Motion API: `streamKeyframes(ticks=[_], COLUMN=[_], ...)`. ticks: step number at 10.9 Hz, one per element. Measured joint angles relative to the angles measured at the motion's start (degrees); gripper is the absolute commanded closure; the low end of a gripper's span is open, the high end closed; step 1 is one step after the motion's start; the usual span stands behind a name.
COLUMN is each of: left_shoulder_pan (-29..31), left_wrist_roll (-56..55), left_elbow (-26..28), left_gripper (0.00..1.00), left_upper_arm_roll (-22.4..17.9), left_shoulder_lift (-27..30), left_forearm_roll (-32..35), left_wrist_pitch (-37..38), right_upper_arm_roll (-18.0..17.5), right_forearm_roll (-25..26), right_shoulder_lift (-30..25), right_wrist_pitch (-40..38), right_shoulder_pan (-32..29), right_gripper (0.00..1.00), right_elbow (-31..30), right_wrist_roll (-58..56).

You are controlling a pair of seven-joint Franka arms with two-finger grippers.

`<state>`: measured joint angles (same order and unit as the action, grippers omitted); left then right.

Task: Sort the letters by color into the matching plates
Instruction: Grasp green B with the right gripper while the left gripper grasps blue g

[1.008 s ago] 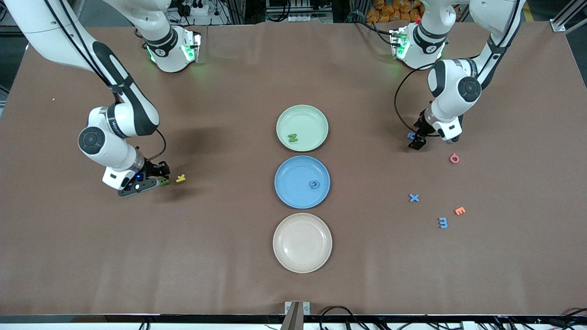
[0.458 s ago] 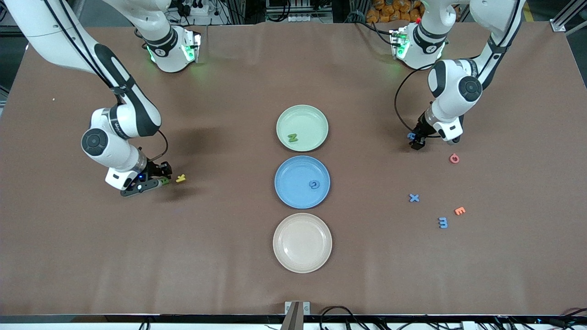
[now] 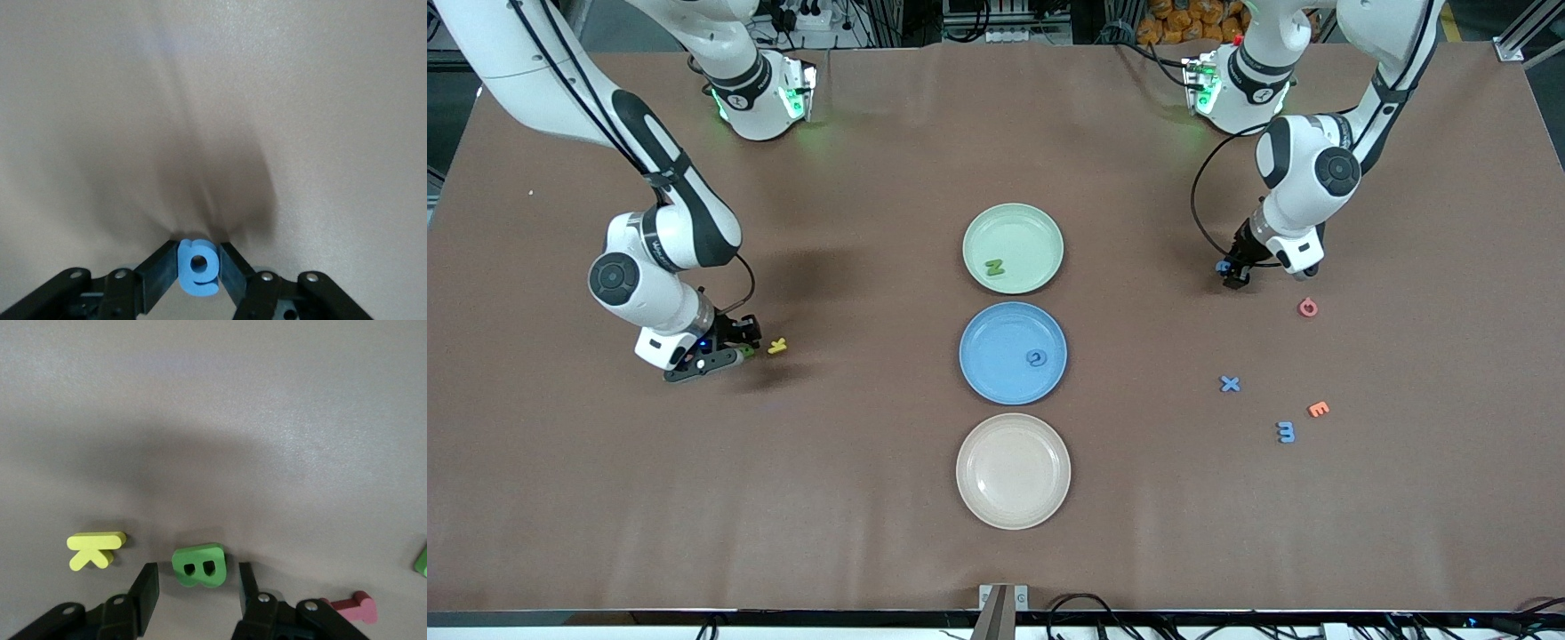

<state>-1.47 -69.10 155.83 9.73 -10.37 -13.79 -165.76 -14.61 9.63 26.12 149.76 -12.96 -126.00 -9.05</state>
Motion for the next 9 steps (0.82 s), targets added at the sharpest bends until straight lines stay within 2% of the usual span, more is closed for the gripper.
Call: streamKeyframes(ticks=[3, 4, 5, 6, 9], left_shoulder_pan=[-0.23, -0.25, -0.25, -0.21, -0.26], left_wrist_roll=[-0.22, -0.29, -0.3, -0.31, -0.6], left_elbow=[-0.98, -2.02, -3.3, -4.76, -9.12], left_gripper=[1.0, 1.0, 1.0, 1.0, 1.0], left_upper_arm_roll=[0.0, 0.0, 0.0, -0.01, -0.06], left_shoulder_lift=[0.01, 0.06, 0.05, 0.05, -0.26], left_forearm_roll=[0.0, 0.01, 0.03, 0.76, 4.89], left_wrist_pitch=[-0.25, -0.33, -0.36, -0.36, 0.1], right_upper_arm_roll=[0.0, 0.0, 0.0, 0.0, 0.02], right_forearm_roll=[0.3, 0.4, 0.45, 0.49, 0.52], right_shoulder_lift=[0.24, 0.34, 0.43, 0.52, 0.61], right_wrist_pitch=[0.0, 0.0, 0.01, 0.02, -0.03], right_shoulder_pan=[0.01, 0.01, 0.01, 0.01, 0.01], right_gripper=[0.53, 0.58, 0.78, 0.9, 0.91], right_elbow=[0.09, 0.12, 0.18, 0.26, 0.73], right_wrist_roll=[0.0, 0.0, 0.0, 0.0, 0.01])
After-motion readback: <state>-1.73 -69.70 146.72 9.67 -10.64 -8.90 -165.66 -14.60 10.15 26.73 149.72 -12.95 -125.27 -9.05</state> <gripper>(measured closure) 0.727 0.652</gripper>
